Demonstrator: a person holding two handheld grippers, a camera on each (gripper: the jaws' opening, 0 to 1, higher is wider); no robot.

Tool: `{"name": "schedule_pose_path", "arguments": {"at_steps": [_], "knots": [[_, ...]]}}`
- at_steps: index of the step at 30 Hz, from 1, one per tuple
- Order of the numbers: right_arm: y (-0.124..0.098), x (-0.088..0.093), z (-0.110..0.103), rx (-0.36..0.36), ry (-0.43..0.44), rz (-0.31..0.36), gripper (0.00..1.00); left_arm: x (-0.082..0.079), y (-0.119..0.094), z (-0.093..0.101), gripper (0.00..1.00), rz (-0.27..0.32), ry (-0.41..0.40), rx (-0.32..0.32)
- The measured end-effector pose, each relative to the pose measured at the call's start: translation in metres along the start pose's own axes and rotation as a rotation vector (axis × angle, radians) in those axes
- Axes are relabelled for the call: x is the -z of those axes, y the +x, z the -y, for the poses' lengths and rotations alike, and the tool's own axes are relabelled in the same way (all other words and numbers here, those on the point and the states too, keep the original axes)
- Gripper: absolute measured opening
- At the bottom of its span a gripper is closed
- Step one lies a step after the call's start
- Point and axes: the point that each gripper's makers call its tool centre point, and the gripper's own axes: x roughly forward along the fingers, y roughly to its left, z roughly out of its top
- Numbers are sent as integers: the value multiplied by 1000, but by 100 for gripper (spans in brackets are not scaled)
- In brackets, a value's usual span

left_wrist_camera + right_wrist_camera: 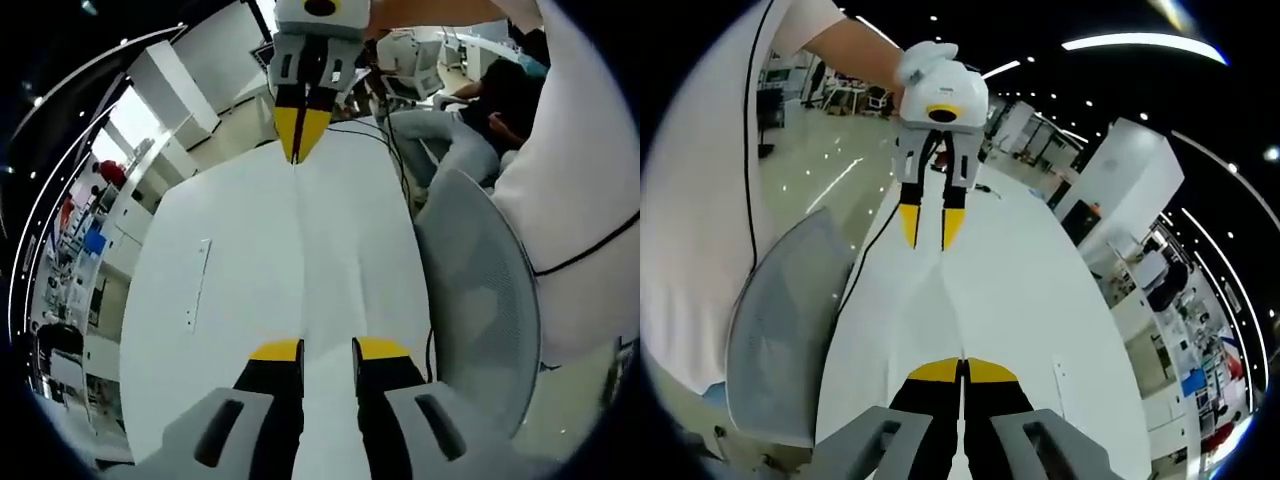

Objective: Arrange the food packaging bags into a neat stack by flattening each bag and aligning their edges.

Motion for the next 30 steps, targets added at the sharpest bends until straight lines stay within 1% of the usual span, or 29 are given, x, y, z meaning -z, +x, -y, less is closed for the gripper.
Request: {"name": "schedule_pose_path", "arguments": {"at_steps": [2,8,13,15,19,24,26,30], "knots": [[0,0,0,0,1,1,0,0,1,-2,13,-2,0,2],[-1,0,-1,0,-8,1,0,4,6,-10,19,-27,17,-23],[-2,-1,0,2,-8,4,0,1,6,-12,19,-34,17,-34],[-3,-1,0,3,-9,4,0,1,6,-16,19,-32,15,-41],[-3,-2,0,3,-11,7,0,3,8,-15,17,-43,16,-28],[-4,-4,0,4,-15,11,0,5,11,-12,10,-69,33,-14],[-4,-5,0,5,-17,12,0,5,11,-11,9,-71,31,-10],[-5,-6,1,7,-21,14,0,8,12,-11,9,-87,18,-2]]}}
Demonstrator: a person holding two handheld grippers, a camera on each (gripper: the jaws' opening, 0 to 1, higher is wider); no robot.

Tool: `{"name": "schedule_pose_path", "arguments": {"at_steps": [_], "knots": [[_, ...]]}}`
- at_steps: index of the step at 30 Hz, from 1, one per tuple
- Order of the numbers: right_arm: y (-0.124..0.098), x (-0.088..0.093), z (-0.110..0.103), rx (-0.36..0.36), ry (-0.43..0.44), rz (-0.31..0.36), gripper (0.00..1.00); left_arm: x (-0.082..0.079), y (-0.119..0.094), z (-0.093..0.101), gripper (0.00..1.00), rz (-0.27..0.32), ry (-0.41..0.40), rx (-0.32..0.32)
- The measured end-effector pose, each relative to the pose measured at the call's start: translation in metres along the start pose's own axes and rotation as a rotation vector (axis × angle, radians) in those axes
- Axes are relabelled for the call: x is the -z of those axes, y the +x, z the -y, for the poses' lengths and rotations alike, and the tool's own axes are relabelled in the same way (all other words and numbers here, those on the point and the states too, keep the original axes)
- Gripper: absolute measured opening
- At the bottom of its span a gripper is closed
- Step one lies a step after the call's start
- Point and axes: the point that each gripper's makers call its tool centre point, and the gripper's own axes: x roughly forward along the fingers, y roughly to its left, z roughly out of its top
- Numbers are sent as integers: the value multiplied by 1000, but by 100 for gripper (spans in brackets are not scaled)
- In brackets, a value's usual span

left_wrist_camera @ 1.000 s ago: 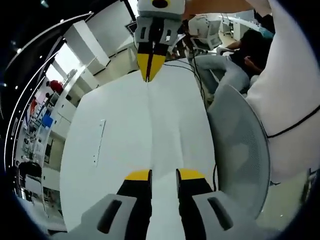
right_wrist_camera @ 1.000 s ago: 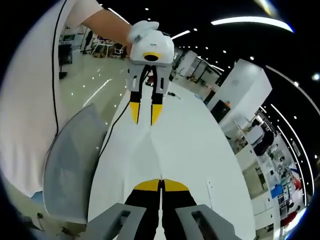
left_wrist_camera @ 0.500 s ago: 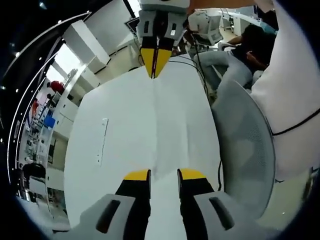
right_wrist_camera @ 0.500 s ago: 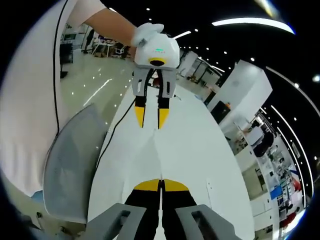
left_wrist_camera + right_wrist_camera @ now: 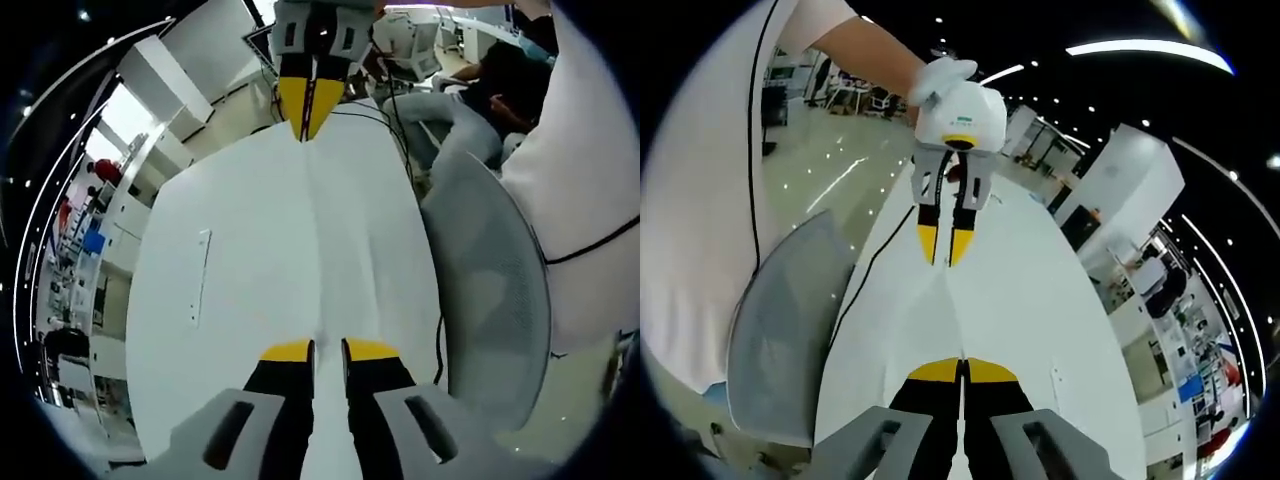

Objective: Arrange the food packaging bags into a neat stack by flattening each bag and aligning their edges.

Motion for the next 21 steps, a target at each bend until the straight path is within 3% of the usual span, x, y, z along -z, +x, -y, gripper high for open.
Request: {"name": "schedule_pose_path", "arguments": {"at_steps": [21], "knots": [[1,-5,0,-4,-11,3,0,10,6,-1,1,-44,-6,29]]}}
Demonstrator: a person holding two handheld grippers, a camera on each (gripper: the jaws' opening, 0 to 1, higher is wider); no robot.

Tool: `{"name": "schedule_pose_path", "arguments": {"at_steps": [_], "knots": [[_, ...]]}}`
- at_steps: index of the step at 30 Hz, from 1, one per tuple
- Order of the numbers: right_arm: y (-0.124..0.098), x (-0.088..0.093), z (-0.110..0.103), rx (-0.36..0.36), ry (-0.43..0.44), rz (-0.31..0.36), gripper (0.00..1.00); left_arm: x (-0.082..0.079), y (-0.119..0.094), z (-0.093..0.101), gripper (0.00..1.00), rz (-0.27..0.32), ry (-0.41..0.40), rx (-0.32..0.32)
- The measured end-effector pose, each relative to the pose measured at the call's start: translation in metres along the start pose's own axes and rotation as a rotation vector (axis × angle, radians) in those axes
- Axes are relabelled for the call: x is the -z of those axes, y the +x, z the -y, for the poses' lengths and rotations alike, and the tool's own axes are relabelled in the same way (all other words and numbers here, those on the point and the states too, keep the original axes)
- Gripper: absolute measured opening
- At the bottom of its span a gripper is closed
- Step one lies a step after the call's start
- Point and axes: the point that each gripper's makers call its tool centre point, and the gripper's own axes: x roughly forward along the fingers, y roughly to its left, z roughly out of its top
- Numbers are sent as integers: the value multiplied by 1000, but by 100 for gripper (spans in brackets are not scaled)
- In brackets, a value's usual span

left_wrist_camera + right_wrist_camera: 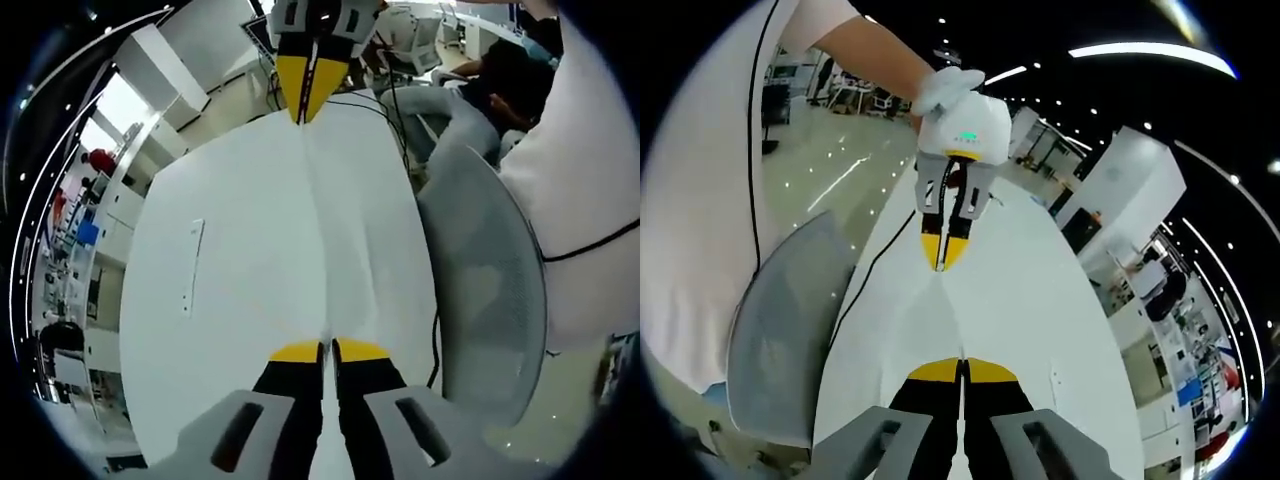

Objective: Arrange the food packaging bags into a neat stack by flattening each bag and aligning their edges.

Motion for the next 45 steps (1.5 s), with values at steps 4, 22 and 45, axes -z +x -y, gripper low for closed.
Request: {"name": "schedule_pose_path", "arguments": {"at_steps": [4,22,45], "knots": [[0,-1,0,0,-3,-1,0,0,-1,2,0,-4,-2,9],[1,4,-2,-4,7,-9,0,2,1,3,0,-27,-34,15],[2,20,-20,-49,37,-52,0,-5,-3,1,0,-84,37,-15]]}}
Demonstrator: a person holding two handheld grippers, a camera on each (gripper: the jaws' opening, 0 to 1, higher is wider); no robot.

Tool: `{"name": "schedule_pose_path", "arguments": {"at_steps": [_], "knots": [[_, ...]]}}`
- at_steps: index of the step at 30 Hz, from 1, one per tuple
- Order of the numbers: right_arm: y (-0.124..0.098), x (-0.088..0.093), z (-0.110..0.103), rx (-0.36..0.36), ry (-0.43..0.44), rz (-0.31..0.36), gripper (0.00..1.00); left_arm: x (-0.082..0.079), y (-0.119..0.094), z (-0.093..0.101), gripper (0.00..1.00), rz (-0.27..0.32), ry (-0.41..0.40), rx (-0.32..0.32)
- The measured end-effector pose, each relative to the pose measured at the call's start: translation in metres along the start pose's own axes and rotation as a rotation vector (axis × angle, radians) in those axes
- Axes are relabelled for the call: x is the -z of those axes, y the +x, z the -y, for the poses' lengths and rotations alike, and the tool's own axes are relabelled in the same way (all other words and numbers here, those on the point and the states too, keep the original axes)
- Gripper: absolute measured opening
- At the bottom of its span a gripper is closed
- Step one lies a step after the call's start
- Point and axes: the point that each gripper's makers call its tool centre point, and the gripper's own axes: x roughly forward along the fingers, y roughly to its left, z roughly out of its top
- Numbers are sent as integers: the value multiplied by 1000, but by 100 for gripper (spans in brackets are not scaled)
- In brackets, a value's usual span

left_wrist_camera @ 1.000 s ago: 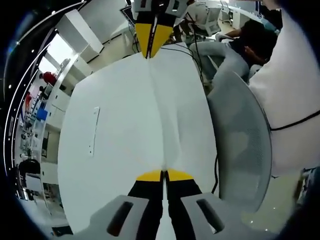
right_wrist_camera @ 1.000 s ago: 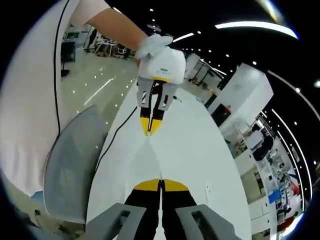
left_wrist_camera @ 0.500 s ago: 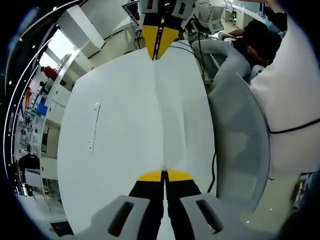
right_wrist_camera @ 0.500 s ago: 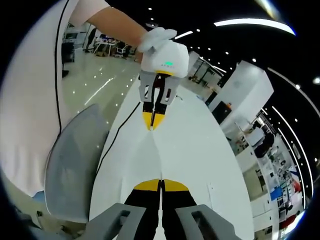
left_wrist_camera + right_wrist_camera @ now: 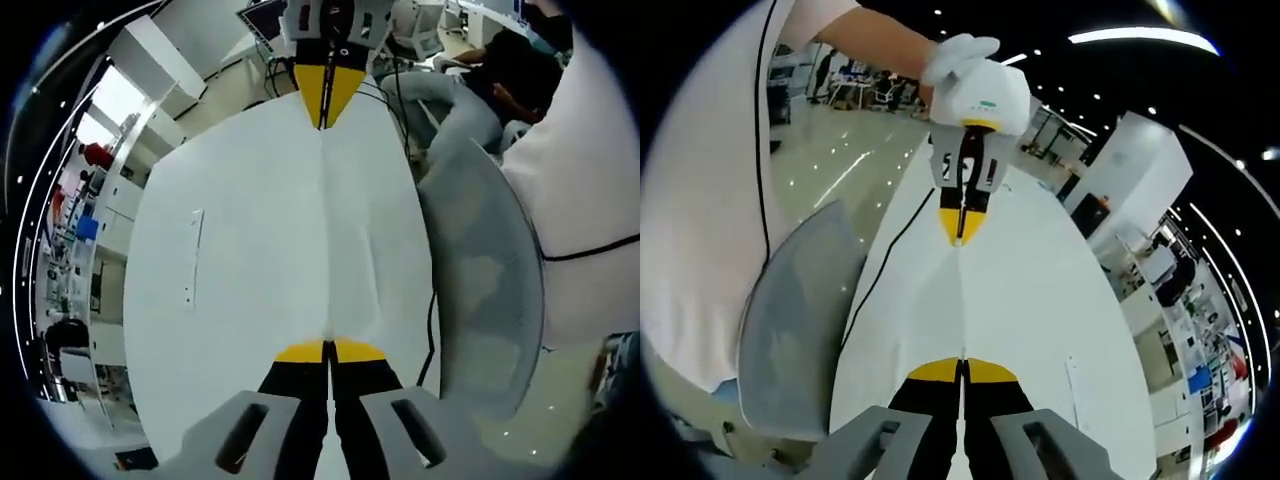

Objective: Arrange the food packaging bags into a neat stack by flattening each bag and aligning their edges.

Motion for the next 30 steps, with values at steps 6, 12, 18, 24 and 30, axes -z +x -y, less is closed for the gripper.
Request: {"name": "schedule_pose_path", "arguments": {"at_steps": [6,12,18,24,30], "knots": [[0,3,-2,-7,9,-15,0,-2,-2,-1,0,4,14,-3],[1,2,-3,-15,31,-15,0,-4,-4,3,0,7,28,-2],[2,-5,-2,-9,8,-8,2,-5,-5,4,0,18,41,2],[4,-12,1,-1,-7,-4,6,-7,-6,4,0,23,38,6],[9,-21,4,1,-12,0,7,-8,-5,4,0,16,31,19]]}}
